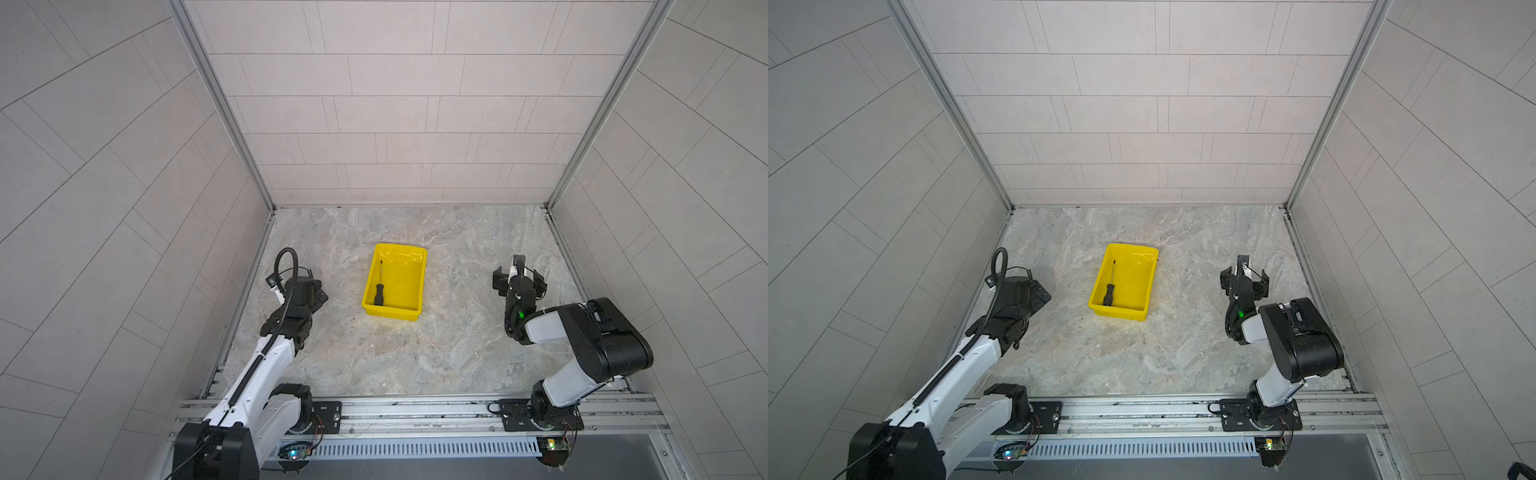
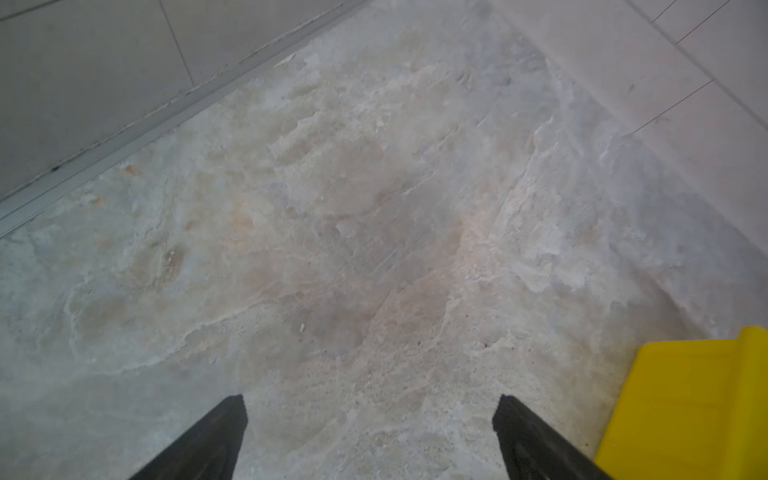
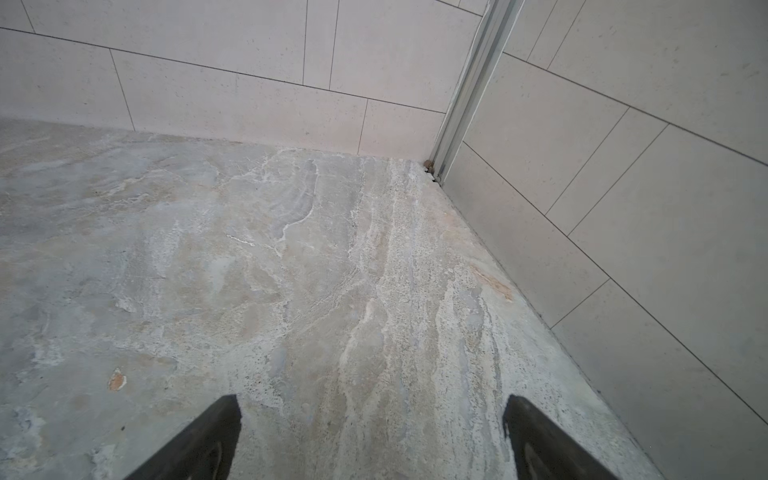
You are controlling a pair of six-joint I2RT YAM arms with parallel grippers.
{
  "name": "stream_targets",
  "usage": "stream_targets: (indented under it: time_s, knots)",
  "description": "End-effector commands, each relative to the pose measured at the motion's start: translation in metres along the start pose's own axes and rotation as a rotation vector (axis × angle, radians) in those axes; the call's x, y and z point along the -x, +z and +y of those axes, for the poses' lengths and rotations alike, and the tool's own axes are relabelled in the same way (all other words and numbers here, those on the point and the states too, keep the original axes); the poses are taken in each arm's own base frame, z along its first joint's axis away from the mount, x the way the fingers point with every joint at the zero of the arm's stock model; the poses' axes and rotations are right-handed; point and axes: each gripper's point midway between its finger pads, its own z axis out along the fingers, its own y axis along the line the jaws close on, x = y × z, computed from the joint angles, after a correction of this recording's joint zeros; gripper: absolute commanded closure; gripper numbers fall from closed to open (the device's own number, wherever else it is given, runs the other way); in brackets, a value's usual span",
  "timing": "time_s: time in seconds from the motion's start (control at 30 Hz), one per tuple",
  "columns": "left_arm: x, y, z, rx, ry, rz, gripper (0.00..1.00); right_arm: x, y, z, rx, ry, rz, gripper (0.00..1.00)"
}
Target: Put the screwdriver in the bin
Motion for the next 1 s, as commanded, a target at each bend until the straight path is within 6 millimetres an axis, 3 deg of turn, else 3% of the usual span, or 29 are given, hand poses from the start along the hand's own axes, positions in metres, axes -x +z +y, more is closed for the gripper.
stream_targets:
  time_s: [0.0,0.1,0.2,0.43,0.53,0.67,0.77,0.87,0.97]
  knots:
    - [0.046,-0.001,-0.035,-0.115,0.148,-0.189,0.00,-0.001,-0.001,-0.002,-0.011,-0.006,-0.003,0.01]
    - [0.055,0.005,-0.040,-0.097,0.339,-0.268,0.00,0.000,-0.001,-0.001,-0.011,-0.005,-0.005,0.01]
    - [0.061,0.018,-0.030,-0.021,0.354,-0.342,0.00,0.000,-0.001,-0.001,-0.011,-0.006,-0.004,0.01]
    - [0.040,0.052,-0.042,-0.069,0.454,-0.346,0.00,0.001,-0.001,-0.001,-0.011,-0.004,-0.006,0.01]
    - [0.038,0.064,-0.035,-0.018,0.449,-0.348,0.00,0.000,-0.001,-0.002,-0.012,-0.005,-0.004,0.01]
    - [0.045,0.074,-0.021,0.121,0.414,-0.308,0.00,0.000,-0.001,-0.002,-0.011,-0.004,-0.003,0.01]
    - [0.037,0.089,-0.017,0.211,0.450,-0.160,0.00,0.000,-0.001,-0.001,-0.011,-0.005,-0.002,0.01]
    - [0.033,0.112,-0.029,0.239,0.523,-0.045,0.00,0.000,-0.001,-0.001,-0.010,-0.004,-0.003,0.01]
    - [0.034,0.115,-0.044,0.209,0.589,-0.046,0.00,0.000,-0.001,-0.001,-0.011,-0.004,-0.005,0.01]
